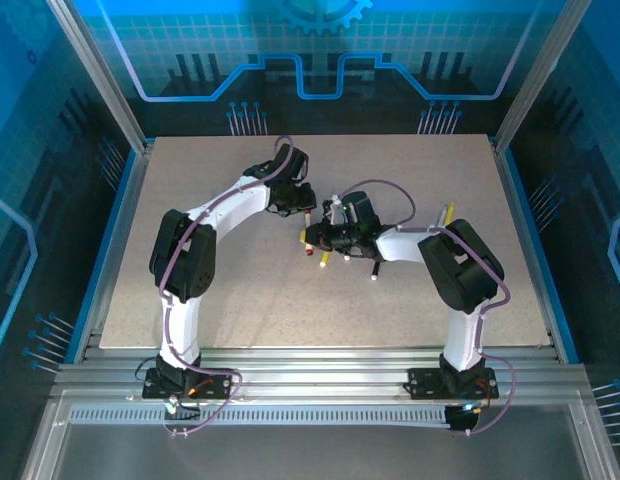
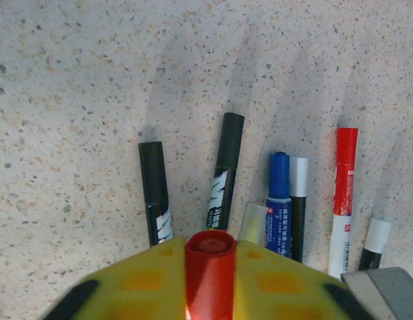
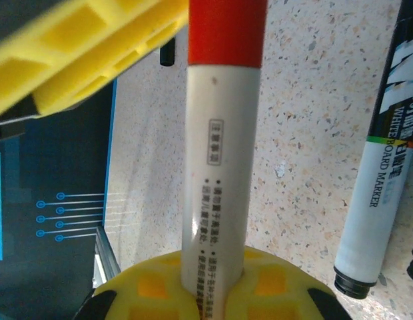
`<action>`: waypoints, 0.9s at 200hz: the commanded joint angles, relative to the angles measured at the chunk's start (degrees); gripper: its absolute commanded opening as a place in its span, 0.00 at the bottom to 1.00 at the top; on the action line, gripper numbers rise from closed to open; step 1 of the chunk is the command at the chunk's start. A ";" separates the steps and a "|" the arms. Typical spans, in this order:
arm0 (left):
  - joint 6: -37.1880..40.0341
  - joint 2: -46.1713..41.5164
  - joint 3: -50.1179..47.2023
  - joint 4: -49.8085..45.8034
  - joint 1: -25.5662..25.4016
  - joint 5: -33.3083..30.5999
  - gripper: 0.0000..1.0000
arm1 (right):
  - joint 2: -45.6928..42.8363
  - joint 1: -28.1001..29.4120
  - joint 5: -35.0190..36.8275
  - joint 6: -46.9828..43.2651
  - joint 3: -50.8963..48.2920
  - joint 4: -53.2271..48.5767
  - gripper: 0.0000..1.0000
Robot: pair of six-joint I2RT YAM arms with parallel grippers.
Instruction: Open the pen caps
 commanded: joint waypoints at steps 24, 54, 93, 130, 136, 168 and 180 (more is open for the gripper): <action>-0.81 -0.93 -1.27 -0.07 -0.41 -0.16 0.30 | -2.98 1.30 -0.40 -3.13 1.15 -0.21 0.00; -0.83 -0.62 -1.36 0.12 -0.41 -0.31 0.22 | -2.51 1.70 -0.16 -3.62 1.79 -1.26 0.00; -0.75 0.28 -0.26 -0.20 -0.23 -2.06 0.00 | -2.36 2.70 -0.57 -3.63 1.37 -1.46 0.00; -0.64 2.70 3.66 -0.55 0.71 -6.12 0.00 | -4.98 5.18 -1.18 -4.04 -2.00 -3.03 0.00; -0.70 3.25 4.58 -0.46 1.04 -6.81 0.00 | -5.58 5.86 -1.25 -4.06 -2.87 -3.49 0.00; -0.56 8.77 14.44 -2.65 4.28 -10.74 0.00 | -10.90 12.33 -2.00 -1.65 -11.41 -2.89 0.00; -0.71 10.69 18.82 -4.00 5.44 -10.36 0.00 | -13.19 15.30 -1.06 -1.04 -14.32 -3.95 0.00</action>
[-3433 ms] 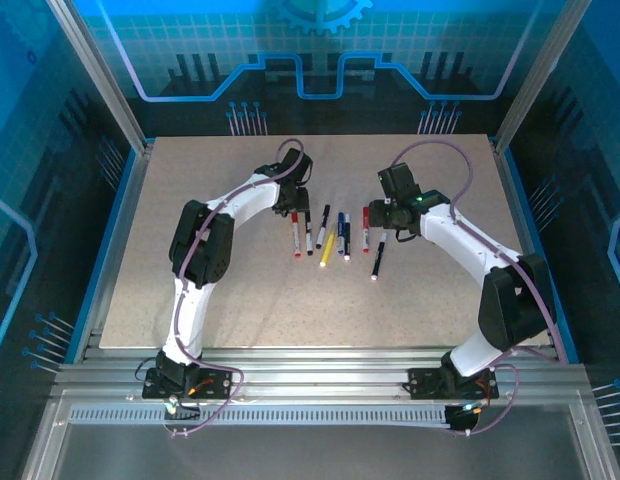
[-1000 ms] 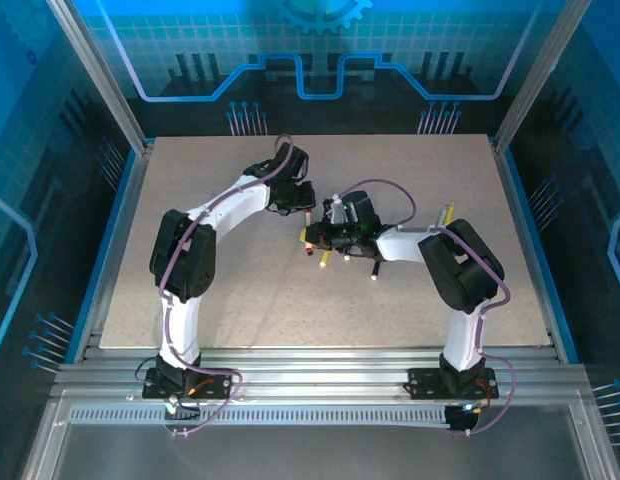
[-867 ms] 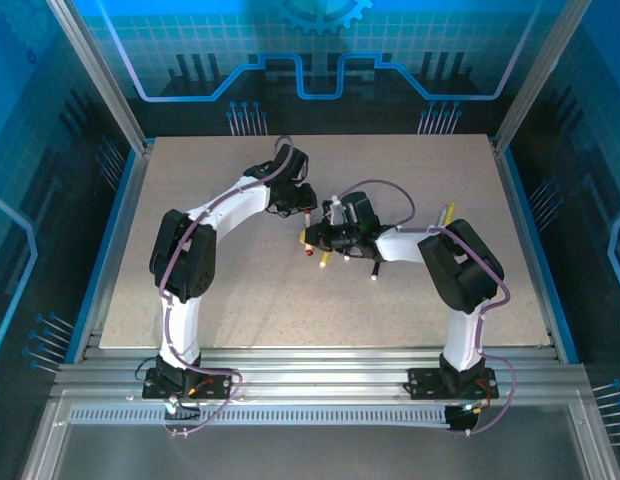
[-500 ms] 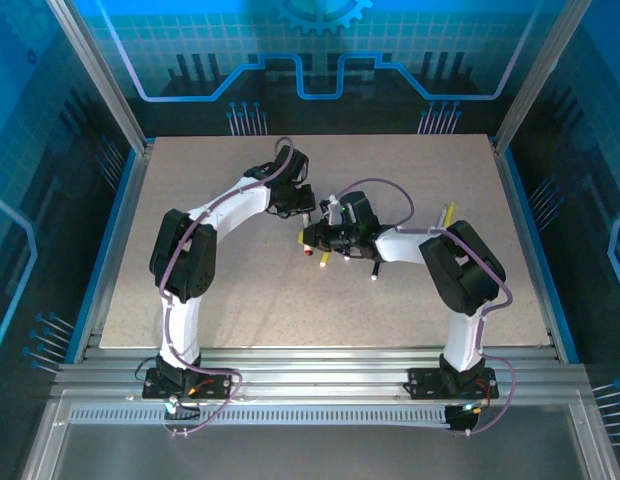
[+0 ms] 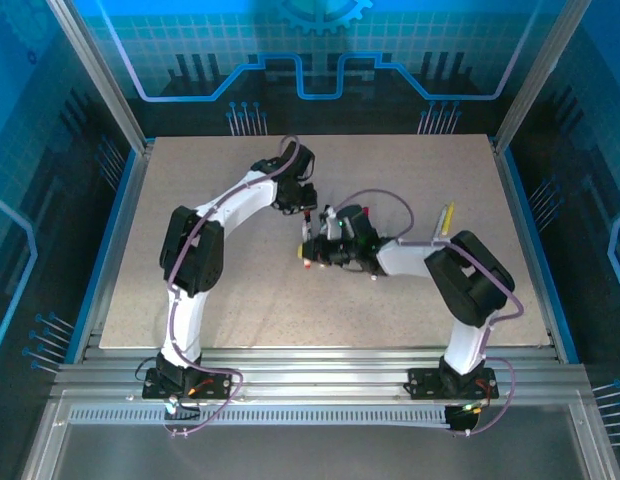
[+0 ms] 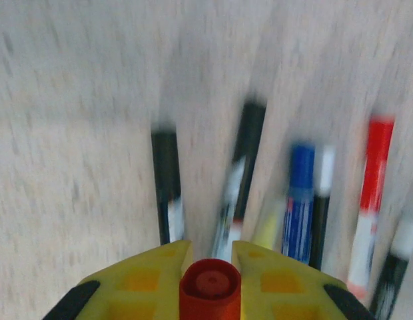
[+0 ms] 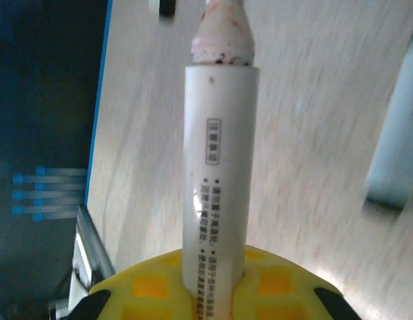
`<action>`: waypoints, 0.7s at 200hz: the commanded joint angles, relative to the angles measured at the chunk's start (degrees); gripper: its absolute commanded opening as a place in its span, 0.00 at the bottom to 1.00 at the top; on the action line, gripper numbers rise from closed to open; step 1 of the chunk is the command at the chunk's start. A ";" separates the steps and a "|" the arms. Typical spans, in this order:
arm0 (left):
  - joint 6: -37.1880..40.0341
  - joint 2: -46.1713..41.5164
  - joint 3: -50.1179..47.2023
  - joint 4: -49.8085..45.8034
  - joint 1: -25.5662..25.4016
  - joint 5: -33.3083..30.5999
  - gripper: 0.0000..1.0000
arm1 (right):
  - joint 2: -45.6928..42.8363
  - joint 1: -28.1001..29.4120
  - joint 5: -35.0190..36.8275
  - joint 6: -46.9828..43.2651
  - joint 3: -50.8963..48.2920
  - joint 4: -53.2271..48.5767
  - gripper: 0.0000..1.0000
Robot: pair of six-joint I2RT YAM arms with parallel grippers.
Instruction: Open the pen caps
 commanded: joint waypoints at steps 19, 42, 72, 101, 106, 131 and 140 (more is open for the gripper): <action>0.09 6.49 13.99 0.44 5.46 -6.83 0.00 | -10.18 9.03 -2.22 0.13 -8.95 -5.08 0.00; 0.04 6.47 15.23 -0.62 5.80 -6.35 0.00 | -14.01 6.91 0.44 -2.97 -8.04 -11.44 0.00; 0.76 4.90 12.39 -2.09 7.16 -6.50 0.00 | -16.08 2.14 5.97 -7.56 -4.77 -20.21 0.00; 1.16 1.31 4.55 -0.44 8.72 -6.99 0.00 | -14.92 -2.96 13.57 -14.35 1.22 -29.60 0.00; 1.34 0.67 3.27 -0.15 8.95 -7.12 0.00 | -14.40 -3.91 14.99 -15.34 2.78 -31.35 0.00; 2.95 -1.85 -1.25 -0.47 9.61 -10.55 0.00 | -10.95 -9.43 20.96 -19.44 7.99 -38.09 0.00; 3.78 -2.28 -2.34 -0.91 9.79 -12.37 0.00 | -9.54 -11.73 22.90 -20.43 9.58 -39.93 0.00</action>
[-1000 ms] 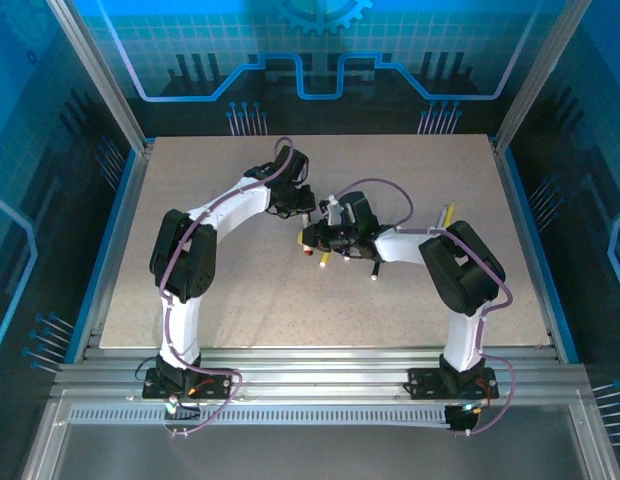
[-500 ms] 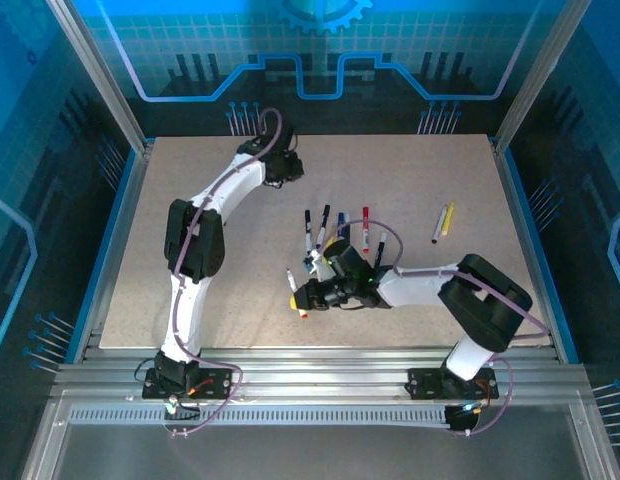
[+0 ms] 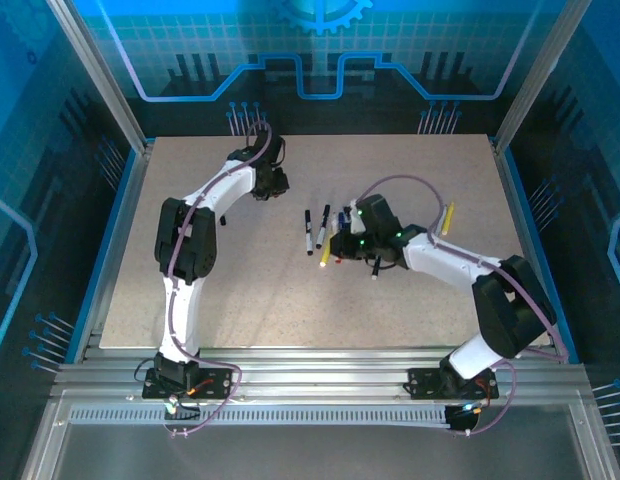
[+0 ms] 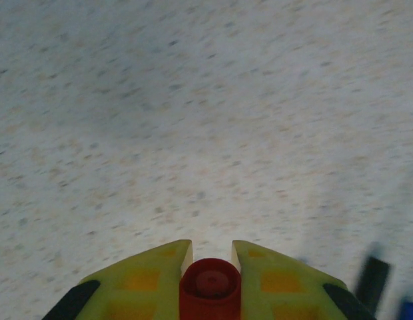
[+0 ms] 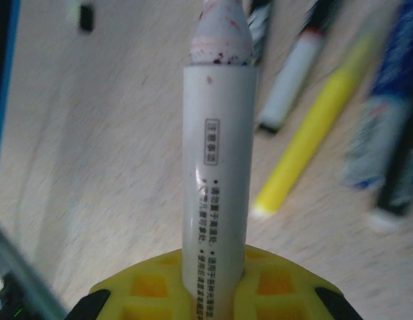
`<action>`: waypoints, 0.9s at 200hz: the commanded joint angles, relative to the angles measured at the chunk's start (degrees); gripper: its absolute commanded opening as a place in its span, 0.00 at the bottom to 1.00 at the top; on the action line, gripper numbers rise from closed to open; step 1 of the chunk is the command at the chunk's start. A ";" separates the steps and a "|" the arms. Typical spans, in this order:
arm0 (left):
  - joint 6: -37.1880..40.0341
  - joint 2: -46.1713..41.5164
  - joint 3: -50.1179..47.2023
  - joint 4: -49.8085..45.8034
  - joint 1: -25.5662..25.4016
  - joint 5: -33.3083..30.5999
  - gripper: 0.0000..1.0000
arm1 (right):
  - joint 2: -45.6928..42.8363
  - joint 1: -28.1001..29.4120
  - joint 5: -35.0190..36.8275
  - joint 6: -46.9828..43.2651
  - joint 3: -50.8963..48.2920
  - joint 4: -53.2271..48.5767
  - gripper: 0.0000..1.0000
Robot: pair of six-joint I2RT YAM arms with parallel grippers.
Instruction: Open the pen caps
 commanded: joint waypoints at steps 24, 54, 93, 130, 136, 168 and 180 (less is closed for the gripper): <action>3.79 -4.95 -5.56 -1.43 2.30 -6.06 0.00 | 6.43 -9.98 11.52 -7.81 6.88 -12.86 0.00; 4.60 -4.40 -7.73 -0.97 3.53 -5.88 0.00 | 7.67 -14.11 16.58 -9.82 8.76 -15.13 0.00; 5.56 -1.82 -6.56 -3.73 4.41 -7.97 0.00 | 9.79 -20.12 18.98 -10.50 11.05 -17.58 0.00; 5.43 0.94 -4.51 -5.90 4.63 -8.03 0.00 | 13.21 -24.85 19.95 -10.53 13.66 -18.80 0.00; 5.37 1.32 -4.36 -6.07 4.63 -8.00 0.00 | 14.07 -25.30 20.41 -10.67 14.31 -19.30 0.00; 5.00 3.53 -3.03 -7.28 4.72 -6.64 0.00 | 18.12 -26.67 21.11 -11.15 17.07 -20.83 0.04; 4.70 3.97 -2.90 -7.50 4.77 -6.60 0.00 | 19.74 -26.79 21.32 -11.11 18.15 -21.59 0.05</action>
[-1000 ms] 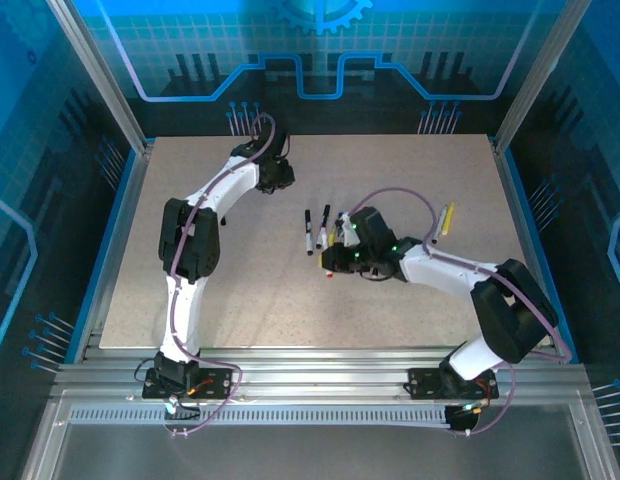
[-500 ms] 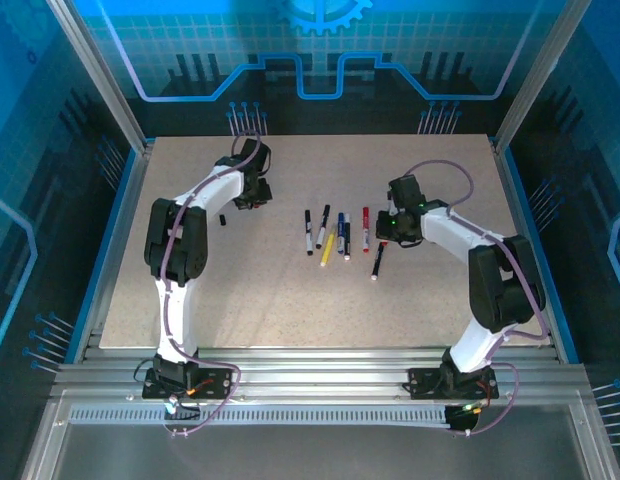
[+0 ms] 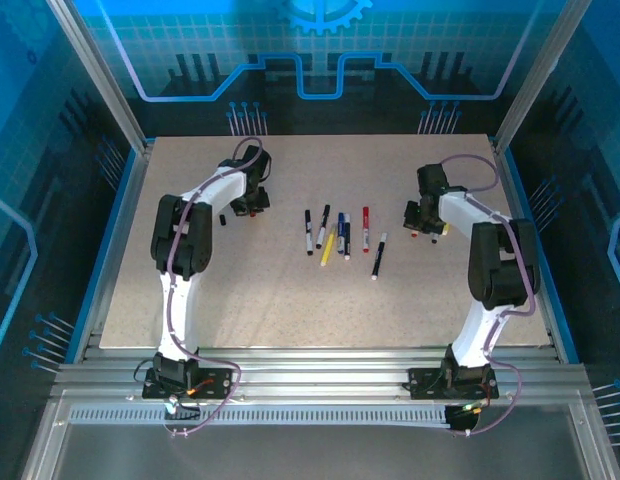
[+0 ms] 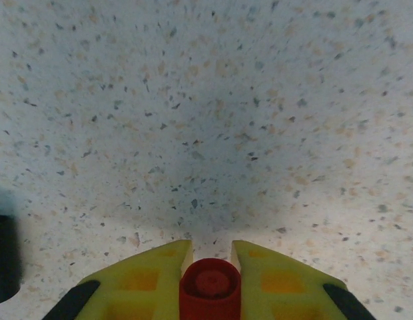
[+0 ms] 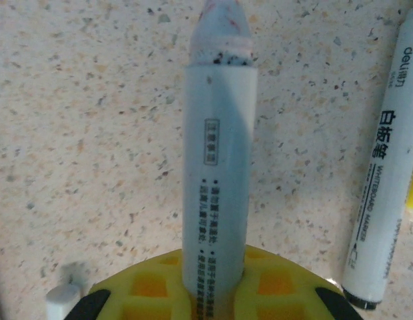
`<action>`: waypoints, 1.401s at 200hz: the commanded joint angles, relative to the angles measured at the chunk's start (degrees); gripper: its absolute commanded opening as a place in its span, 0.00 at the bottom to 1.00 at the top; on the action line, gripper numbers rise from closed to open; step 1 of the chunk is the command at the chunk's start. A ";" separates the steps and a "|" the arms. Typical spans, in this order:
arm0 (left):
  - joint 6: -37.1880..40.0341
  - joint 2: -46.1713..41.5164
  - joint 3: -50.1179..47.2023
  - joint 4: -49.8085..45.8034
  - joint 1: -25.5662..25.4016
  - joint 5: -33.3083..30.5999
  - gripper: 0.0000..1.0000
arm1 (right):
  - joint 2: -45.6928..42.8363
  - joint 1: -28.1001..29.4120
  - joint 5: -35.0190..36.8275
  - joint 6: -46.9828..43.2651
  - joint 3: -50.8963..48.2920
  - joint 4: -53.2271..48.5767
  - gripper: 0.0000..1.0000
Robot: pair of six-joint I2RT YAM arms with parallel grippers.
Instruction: Open the pen caps
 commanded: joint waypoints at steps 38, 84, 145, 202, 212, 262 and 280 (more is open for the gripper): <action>0.03 2.34 1.63 -2.54 0.94 0.87 0.00 | 6.16 -1.48 1.86 -0.60 6.19 -6.53 0.06; -0.37 2.47 0.87 -2.10 0.94 1.70 0.02 | 8.73 -2.49 1.92 0.50 8.58 -9.46 0.09; -0.52 1.36 -0.53 -0.83 0.94 2.22 0.24 | 8.76 -2.87 3.30 1.69 8.46 -10.78 0.25; -0.51 -0.55 -1.44 -0.54 0.88 1.37 0.33 | 6.44 -2.76 5.05 2.48 6.22 -10.48 0.40; -0.49 -0.87 -1.46 -0.58 0.85 1.43 0.33 | 6.38 -2.67 5.49 2.48 6.31 -10.91 0.40; -0.27 -3.30 -1.81 -0.76 0.50 0.90 0.33 | 3.87 -2.23 7.12 2.71 5.71 -11.43 0.40; -0.27 -4.62 -1.81 -1.04 0.00 0.50 0.33 | 1.87 -1.64 7.73 2.83 5.20 -11.65 0.41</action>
